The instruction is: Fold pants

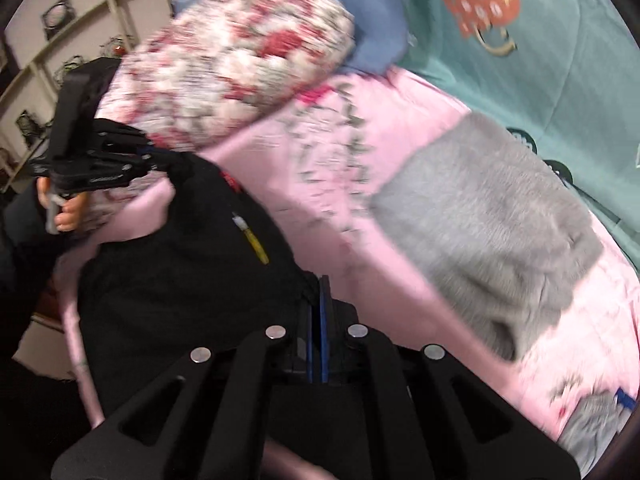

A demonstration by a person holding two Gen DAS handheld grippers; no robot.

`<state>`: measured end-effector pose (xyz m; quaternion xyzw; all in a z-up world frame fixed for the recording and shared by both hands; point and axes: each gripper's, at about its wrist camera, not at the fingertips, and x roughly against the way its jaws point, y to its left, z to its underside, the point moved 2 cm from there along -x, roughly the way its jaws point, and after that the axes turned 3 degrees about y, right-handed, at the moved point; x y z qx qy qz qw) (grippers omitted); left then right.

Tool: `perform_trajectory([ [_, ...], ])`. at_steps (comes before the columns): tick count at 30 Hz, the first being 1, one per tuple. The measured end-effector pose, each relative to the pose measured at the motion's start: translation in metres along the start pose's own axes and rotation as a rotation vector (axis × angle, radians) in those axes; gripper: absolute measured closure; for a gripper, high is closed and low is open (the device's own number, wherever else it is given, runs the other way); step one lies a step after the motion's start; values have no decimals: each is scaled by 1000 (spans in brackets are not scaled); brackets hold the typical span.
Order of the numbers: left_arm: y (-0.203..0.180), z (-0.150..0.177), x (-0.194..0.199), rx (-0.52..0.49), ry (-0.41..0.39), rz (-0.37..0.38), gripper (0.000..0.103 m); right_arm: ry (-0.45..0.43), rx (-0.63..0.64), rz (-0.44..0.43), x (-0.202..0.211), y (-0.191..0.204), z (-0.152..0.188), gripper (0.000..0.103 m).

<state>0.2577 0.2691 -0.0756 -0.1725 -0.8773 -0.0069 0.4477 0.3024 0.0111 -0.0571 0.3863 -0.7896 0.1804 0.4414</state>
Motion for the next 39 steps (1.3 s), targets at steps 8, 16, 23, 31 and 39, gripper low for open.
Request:
perform_trajectory([
  [8,-43,128,79,13,-28,20,100,10,58,-64,31,140,92,100],
  [16,-34,209,57,70,99,9,100,169,-18,-142,-39,200,166,100],
  [23,-34,222,62,79,113,25,83,198,-52,-133,-54,208,177,100],
  [31,-55,206,126,133,-91,88,29,187,20,-139,-44,227,168,100],
  [39,-86,175,42,362,66,110,66,256,-19,-170,-52,231,175,60],
])
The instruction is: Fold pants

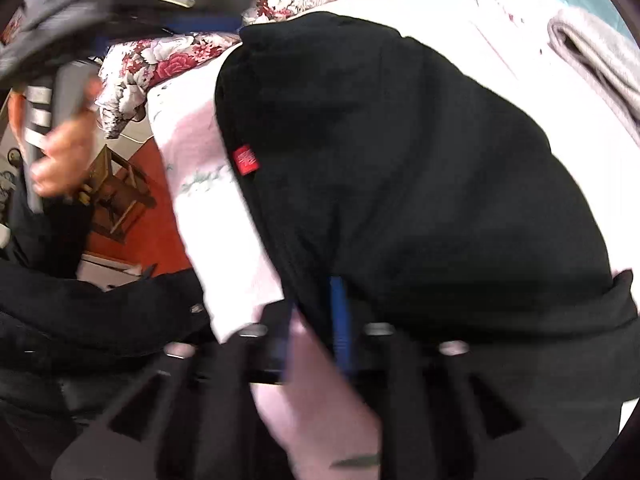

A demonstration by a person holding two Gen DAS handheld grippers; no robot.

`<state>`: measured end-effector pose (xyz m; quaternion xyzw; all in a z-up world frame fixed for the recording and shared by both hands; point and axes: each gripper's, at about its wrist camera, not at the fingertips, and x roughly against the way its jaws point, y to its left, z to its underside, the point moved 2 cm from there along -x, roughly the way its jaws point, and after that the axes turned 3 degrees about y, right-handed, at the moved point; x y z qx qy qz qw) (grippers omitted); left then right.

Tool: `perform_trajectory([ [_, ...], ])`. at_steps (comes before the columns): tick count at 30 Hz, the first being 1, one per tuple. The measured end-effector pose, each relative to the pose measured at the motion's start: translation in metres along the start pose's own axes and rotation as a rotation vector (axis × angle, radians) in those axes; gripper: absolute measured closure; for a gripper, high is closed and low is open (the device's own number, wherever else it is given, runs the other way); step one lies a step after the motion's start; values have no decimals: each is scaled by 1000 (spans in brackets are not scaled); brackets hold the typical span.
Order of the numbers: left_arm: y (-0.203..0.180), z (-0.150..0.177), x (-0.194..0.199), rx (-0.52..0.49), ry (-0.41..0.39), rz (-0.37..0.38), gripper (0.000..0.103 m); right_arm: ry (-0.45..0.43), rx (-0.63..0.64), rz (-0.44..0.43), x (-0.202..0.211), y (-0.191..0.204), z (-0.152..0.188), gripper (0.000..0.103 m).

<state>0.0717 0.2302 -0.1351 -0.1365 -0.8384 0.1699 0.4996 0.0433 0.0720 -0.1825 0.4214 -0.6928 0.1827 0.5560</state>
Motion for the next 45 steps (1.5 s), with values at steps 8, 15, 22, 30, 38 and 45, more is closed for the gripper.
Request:
perform_trajectory([
  [8,17,28,-34,114,85,-13,90,-193,-43,24,42,3,-15,92],
  [15,24,32,-33,121,73,3,92,3,-121,4,-13,-3,-17,94],
  [22,23,32,-33,92,74,4,92,-127,-485,285,122,-141,-37,34],
  [30,27,31,-33,92,72,30,92,19,-1132,478,165,-381,27,34],
  [38,29,25,-37,93,82,53,92,101,-1274,459,130,-435,48,34],
  [45,30,22,-39,95,86,58,92,91,-1328,471,119,-442,72,55],
])
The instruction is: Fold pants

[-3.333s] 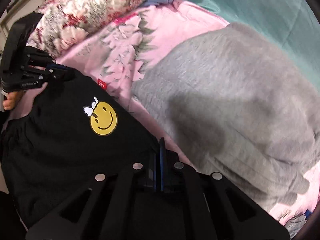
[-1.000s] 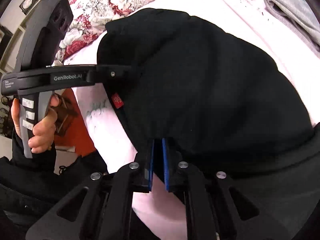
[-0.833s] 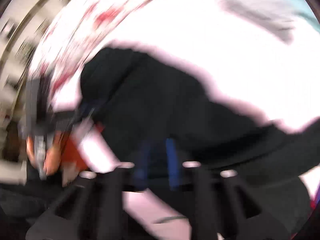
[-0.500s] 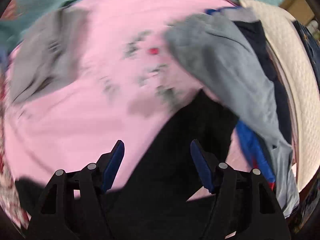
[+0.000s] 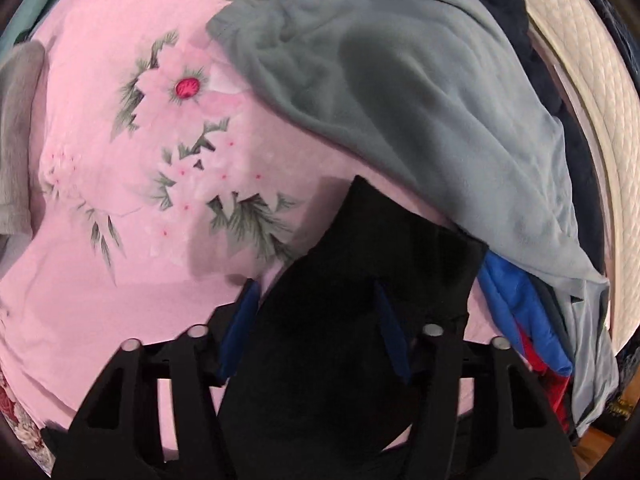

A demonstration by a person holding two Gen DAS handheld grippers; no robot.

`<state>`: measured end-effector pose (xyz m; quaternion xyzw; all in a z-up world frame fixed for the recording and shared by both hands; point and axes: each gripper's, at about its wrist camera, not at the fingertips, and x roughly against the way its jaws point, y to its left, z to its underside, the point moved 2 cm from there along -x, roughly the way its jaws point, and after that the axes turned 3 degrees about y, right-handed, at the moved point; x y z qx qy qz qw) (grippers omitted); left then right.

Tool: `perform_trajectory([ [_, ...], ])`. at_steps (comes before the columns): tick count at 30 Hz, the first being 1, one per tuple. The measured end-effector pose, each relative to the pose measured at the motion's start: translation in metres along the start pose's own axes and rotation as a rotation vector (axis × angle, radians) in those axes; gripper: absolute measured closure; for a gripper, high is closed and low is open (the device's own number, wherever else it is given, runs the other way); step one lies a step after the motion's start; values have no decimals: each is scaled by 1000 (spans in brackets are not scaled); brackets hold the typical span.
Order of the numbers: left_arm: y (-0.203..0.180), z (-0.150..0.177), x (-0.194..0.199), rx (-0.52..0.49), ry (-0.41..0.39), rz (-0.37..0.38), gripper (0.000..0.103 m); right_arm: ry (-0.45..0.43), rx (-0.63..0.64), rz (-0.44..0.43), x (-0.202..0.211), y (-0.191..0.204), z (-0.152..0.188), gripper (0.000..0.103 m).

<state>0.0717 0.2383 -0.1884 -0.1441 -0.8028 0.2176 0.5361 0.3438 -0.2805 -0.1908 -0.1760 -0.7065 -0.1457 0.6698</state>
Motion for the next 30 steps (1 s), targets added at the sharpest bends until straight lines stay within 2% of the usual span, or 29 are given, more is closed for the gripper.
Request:
perform_trajectory([
  [1,0,0,0,1,0,1,92,-15,-6,-4,1,-4,2,65],
  [2,0,0,0,2,0,2,92,-23,-4,-9,0,-12,0,69],
  [3,0,0,0,3,-1,3,92,-33,3,-23,1,-16,1,86],
  [4,0,1,0,3,0,2,92,-44,7,-46,2,-24,2,92],
  [6,-1,0,0,3,3,-3,92,-63,-12,-105,7,-42,7,94],
  [10,-4,-1,0,-6,13,-26,92,-159,-18,-216,47,-78,41,94],
  [15,-12,-3,-1,-44,34,-80,92,-315,-11,-322,109,-141,106,95],
  [19,-17,-3,-2,-78,48,-119,92,-405,-53,-353,130,-210,175,95],
  [21,-19,-2,-1,-91,60,-134,92,-403,-99,-365,116,-241,196,95],
  [24,-23,1,1,-100,79,-161,92,-330,-199,-400,63,-277,232,95],
  [27,-27,3,2,-100,95,-190,92,-274,-286,-426,22,-296,246,95],
  [28,-28,3,4,-99,98,-201,92,-263,-304,-458,11,-302,251,95],
  [30,-31,4,6,-99,97,-222,92,-261,-304,-498,2,-304,254,91],
])
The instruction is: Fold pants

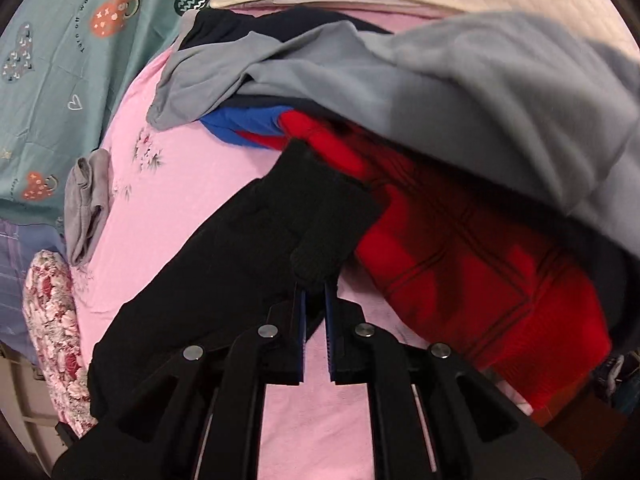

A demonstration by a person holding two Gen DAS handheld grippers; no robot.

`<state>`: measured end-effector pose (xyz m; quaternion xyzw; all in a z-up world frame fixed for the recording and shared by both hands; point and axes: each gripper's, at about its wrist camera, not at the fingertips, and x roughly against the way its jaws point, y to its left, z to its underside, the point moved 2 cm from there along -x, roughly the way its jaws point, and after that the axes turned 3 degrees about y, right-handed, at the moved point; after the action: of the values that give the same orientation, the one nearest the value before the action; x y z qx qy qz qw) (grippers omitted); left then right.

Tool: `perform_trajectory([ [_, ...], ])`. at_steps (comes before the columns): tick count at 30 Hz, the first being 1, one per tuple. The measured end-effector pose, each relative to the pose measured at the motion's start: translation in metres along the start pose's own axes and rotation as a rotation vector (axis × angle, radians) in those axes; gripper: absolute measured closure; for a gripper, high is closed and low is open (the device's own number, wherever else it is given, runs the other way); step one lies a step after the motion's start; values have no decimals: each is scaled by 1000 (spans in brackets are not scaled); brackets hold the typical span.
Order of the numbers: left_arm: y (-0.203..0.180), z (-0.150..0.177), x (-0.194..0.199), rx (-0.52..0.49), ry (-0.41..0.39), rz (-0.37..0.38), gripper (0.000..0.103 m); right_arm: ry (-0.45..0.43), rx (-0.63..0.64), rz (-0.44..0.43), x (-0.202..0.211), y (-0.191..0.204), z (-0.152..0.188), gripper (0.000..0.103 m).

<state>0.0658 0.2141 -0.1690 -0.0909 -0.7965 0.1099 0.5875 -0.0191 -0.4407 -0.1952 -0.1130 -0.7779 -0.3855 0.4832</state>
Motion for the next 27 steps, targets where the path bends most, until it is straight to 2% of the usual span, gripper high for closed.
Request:
perform_trajectory([
  [2,-4,2,5,-6,-7,-14,89,15,6,-27,2,0,-1,81],
  [3,-8,3,9,-11,-13,-13,85,16,8,-34,0,4,-2,70],
  [4,-13,3,11,-18,-19,-8,81,10,13,-29,4,6,-4,67],
  [8,-46,-2,20,-86,-40,50,80,-14,18,-3,10,9,-15,67],
  [10,-75,-7,16,-146,-40,74,77,-23,45,8,6,11,-18,89],
  [15,-120,-7,-12,-237,32,154,77,-118,75,-26,22,16,-31,92],
  [17,-127,-1,-26,-253,79,159,75,-118,82,-16,17,13,-37,92],
  [19,-125,7,-46,-242,140,130,75,-63,87,41,-2,5,-40,91],
  [21,-125,10,-40,-242,118,141,75,-2,97,99,-16,1,-38,90],
  [23,-121,10,-36,-230,116,151,75,13,134,153,-7,10,-37,85],
  [25,-114,8,-33,-215,105,137,75,-36,176,250,13,26,-37,68],
  [27,-107,5,-29,-201,88,117,75,-135,273,381,34,54,-35,55],
])
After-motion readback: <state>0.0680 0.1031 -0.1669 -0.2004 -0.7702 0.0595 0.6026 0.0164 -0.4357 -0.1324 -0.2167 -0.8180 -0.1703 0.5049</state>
